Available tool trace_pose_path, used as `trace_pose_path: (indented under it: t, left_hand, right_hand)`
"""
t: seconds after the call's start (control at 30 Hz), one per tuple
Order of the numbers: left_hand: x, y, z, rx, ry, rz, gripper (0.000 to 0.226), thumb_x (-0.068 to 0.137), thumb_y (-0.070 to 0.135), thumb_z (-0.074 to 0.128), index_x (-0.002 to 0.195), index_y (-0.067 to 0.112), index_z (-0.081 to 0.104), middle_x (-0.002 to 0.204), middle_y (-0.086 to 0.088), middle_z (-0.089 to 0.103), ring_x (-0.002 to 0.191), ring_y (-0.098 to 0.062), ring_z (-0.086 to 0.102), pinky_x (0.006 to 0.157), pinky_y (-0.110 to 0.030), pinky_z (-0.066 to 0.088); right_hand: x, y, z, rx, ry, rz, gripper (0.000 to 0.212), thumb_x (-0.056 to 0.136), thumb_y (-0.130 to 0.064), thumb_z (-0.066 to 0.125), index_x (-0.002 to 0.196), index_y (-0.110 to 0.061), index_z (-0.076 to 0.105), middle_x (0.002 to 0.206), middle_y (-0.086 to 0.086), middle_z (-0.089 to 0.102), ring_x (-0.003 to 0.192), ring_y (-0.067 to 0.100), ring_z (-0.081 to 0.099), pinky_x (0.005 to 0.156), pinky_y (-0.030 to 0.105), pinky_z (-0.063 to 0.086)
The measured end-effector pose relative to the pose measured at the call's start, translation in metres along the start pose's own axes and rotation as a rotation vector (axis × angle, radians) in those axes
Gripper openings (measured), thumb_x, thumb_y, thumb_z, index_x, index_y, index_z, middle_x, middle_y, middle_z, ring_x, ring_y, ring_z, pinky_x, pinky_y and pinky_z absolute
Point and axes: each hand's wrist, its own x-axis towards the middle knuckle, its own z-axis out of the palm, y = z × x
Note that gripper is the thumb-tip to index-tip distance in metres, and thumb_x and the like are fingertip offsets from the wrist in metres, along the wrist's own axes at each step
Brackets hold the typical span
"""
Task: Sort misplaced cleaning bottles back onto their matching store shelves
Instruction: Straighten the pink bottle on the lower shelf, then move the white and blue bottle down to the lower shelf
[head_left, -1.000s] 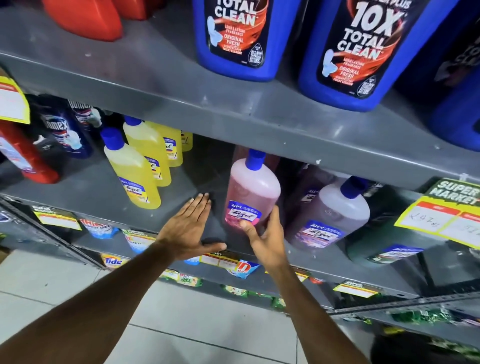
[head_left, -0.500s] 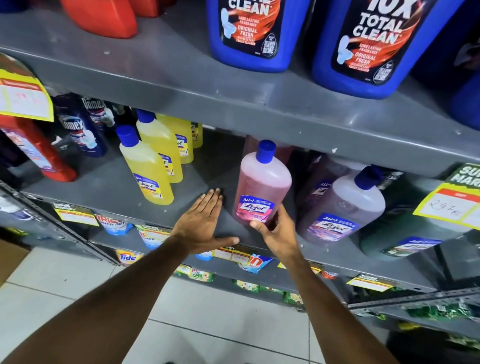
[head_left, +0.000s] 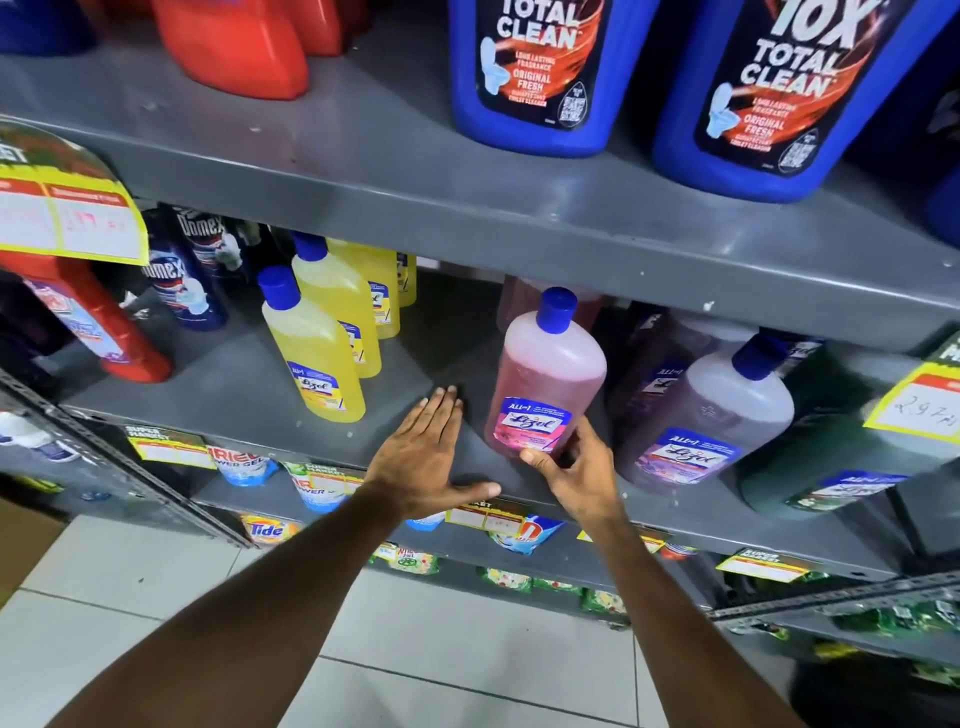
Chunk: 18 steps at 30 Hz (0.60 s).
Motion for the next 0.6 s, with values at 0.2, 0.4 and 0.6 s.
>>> trace_pose_path:
  t: [0.2,0.4,0.6]
  left_hand:
    - [0.002,-0.002,0.004,-0.015,0.002,-0.002,0.139,0.078,0.105,0.021,0.166,-0.001,0.003,0.176,-0.019,0.000,0.164,-0.029,-0.001,0.133,-0.046,0.007]
    - [-0.021,0.009,-0.011,-0.028,-0.003,-0.029,0.133,0.083,0.100,0.013,0.164,-0.004,-0.002,0.174,-0.023,-0.010,0.163,-0.034,-0.006,0.133,-0.048,0.004]
    - [-0.102,0.031,-0.081,-0.042,0.180,-0.052,0.118,0.093,0.089,0.041,0.161,-0.006,0.027,0.173,-0.023,0.016,0.162,-0.034,0.017,0.129,-0.046,0.013]
  right_hand:
    - [0.001,0.000,0.001,0.011,0.002,0.005,0.066,0.078,-0.021,0.092,0.134,-0.023,0.056,0.117,-0.010,0.072,0.103,0.001,0.070,0.099,0.035,0.060]
    - [-0.021,-0.019,-0.012,0.143,0.077,-0.024,0.117,0.064,-0.056,0.095,0.159,-0.032,0.030,0.157,-0.006,0.053,0.139,0.007,0.056,0.114,0.035,0.049]
    - [-0.081,-0.087,-0.030,-0.049,0.271,-0.271,0.094,0.083,-0.046,0.079,0.160,-0.013,0.034,0.165,0.005,0.040,0.152,0.019,0.038,0.125,0.046,0.033]
